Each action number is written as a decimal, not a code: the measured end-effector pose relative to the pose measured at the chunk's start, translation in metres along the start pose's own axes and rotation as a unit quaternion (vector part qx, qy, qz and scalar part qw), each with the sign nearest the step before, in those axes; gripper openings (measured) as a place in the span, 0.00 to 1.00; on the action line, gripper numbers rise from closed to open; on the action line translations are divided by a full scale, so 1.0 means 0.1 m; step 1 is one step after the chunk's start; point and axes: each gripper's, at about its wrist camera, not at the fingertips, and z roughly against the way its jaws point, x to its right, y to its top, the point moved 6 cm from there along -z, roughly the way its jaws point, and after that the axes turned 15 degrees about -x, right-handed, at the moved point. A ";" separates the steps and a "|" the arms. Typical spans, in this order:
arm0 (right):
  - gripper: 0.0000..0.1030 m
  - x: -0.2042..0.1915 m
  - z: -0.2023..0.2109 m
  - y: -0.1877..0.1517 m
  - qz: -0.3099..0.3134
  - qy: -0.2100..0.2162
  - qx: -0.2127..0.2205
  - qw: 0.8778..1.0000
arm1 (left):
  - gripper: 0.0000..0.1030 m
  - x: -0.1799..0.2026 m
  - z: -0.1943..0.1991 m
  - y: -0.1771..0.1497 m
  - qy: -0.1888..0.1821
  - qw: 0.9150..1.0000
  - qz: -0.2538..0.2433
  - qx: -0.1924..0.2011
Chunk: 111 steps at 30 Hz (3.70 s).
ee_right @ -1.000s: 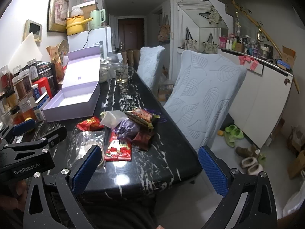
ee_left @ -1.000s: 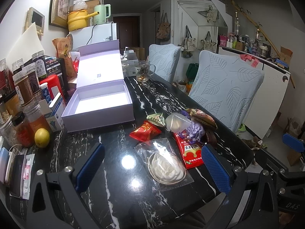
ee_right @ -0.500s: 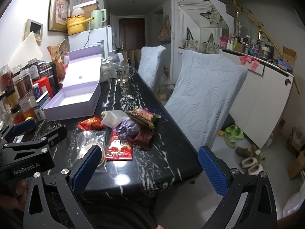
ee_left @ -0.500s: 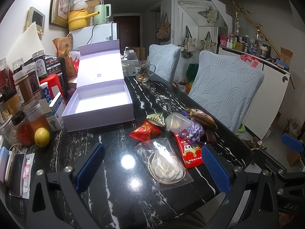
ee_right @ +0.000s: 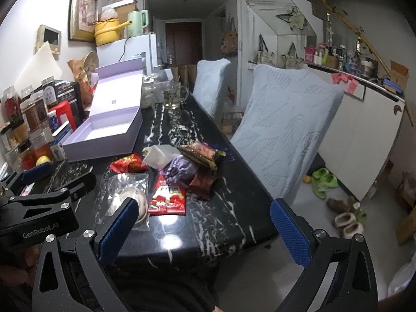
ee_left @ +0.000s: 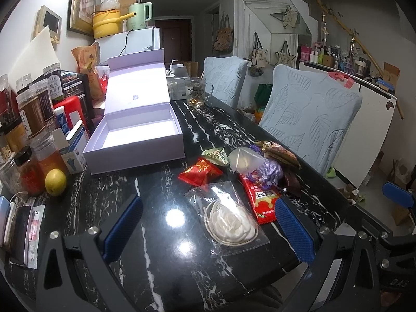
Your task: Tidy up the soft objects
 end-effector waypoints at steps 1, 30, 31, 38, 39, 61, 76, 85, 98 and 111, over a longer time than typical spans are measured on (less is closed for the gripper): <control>1.00 -0.01 -0.02 -0.01 0.001 0.001 -0.002 1.000 | 1.00 -0.01 -0.03 -0.01 -0.001 1.000 0.001 -0.003; 1.00 0.16 -0.42 -0.28 -0.010 0.012 -0.045 0.999 | 0.97 0.09 -1.07 -0.18 -0.032 0.992 0.019 -0.124; 1.00 0.16 -0.43 -0.28 -0.010 0.012 -0.046 0.999 | 0.94 0.09 -1.07 -0.17 -0.031 0.992 0.017 -0.121; 1.00 0.19 -0.46 -0.29 -0.015 0.013 -0.050 0.999 | 0.51 0.08 -1.00 -0.14 -0.045 0.994 0.015 -0.095; 1.00 0.19 -0.47 -0.29 -0.016 0.014 -0.050 0.999 | 0.48 0.06 -0.98 -0.14 -0.052 0.994 0.019 -0.091; 0.83 0.27 -0.83 0.27 -0.038 0.066 -0.037 0.996 | 0.32 -0.20 -0.25 0.03 -0.072 0.997 0.037 0.003; 0.62 0.20 -1.38 0.47 -0.023 0.077 -0.091 0.993 | 0.32 -0.27 -0.37 0.00 -0.070 0.996 0.047 -0.009; 0.36 0.20 -1.54 0.40 -0.037 0.099 -0.106 0.989 | 0.32 -0.23 -0.40 -0.02 -0.072 0.996 0.044 -0.014; 0.27 0.20 -1.12 0.25 -0.027 0.103 -0.065 0.992 | 0.32 -0.23 -0.25 0.00 -0.072 0.997 0.039 0.001; 0.27 -0.14 -0.44 0.15 0.020 0.131 -0.006 0.991 | 0.32 -0.39 0.19 0.00 -0.065 0.996 0.037 0.038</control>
